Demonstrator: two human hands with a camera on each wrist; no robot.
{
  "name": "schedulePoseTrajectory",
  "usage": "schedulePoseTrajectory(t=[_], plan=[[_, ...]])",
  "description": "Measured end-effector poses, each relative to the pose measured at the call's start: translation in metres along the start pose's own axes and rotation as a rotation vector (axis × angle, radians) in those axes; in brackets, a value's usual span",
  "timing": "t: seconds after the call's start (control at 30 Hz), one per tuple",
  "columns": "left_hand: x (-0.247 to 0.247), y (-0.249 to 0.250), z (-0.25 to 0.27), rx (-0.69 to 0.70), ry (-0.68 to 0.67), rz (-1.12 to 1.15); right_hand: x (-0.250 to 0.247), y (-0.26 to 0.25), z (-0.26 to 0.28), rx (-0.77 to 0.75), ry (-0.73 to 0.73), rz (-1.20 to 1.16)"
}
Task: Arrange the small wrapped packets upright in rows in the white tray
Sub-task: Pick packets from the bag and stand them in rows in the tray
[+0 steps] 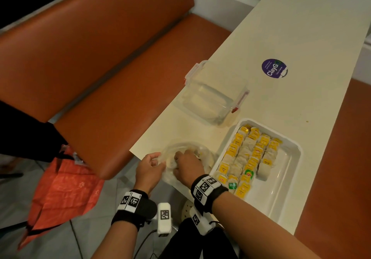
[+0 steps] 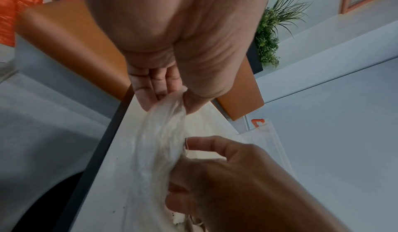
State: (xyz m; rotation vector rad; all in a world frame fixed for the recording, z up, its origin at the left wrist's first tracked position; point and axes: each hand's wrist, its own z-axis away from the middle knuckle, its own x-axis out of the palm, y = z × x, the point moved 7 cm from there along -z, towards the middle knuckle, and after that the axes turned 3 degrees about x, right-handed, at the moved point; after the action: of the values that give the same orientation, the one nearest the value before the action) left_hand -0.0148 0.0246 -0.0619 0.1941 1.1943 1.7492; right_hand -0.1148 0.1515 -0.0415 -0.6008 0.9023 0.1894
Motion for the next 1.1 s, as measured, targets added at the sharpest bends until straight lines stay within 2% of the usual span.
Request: schedulePoseTrajectory(t=[0.17, 0.3, 0.43, 0.53, 0.57, 0.63, 0.7, 0.77, 0.83, 0.9, 0.93, 1.0, 1.1], plan=[[-0.003, -0.005, 0.000, -0.001, -0.008, 0.007, -0.002, -0.011, 0.001, -0.048, 0.028, 0.127], [-0.012, -0.002, 0.001, 0.021, 0.063, -0.051, -0.010, -0.005, -0.001, -0.009, 0.032, 0.003], [-0.018, 0.016, 0.009, 0.103, 0.131, -0.133, -0.029, 0.001, 0.005, 0.010, 0.059, -0.190], [-0.025, 0.039, 0.022, 0.185, 0.248, -0.004, -0.050, 0.007, 0.013, 0.021, 0.138, -0.302], [-0.024, 0.046, 0.027, 0.183, 0.240, 0.084, -0.056, 0.008, 0.016, 0.011, 0.166, -0.331], [-0.008, 0.055, 0.032, 0.084, 0.094, 0.274, -0.065, 0.003, 0.023, -0.054, 0.169, -0.348], [0.019, 0.059, 0.039, -0.055, -0.125, 0.400, -0.068, -0.008, 0.031, -0.156, 0.114, -0.326], [0.043, 0.059, 0.043, -0.180, -0.264, 0.530, -0.069, -0.013, 0.036, -0.217, 0.070, -0.293], [0.057, 0.058, 0.043, -0.327, -0.310, 0.745, -0.072, -0.005, 0.037, -0.219, 0.090, -0.227], [0.062, 0.052, 0.038, -0.448, -0.267, 0.895, -0.077, 0.016, 0.035, -0.132, 0.143, -0.211], [0.061, 0.046, 0.032, -0.450, -0.232, 0.860, -0.082, 0.028, 0.033, -0.079, 0.191, -0.224], [0.057, 0.035, 0.020, -0.360, -0.180, 0.581, -0.093, 0.046, 0.029, -0.004, 0.259, -0.241], [0.055, 0.038, 0.011, -0.155, -0.114, 0.094, -0.094, 0.051, 0.018, 0.007, 0.203, -0.166]])
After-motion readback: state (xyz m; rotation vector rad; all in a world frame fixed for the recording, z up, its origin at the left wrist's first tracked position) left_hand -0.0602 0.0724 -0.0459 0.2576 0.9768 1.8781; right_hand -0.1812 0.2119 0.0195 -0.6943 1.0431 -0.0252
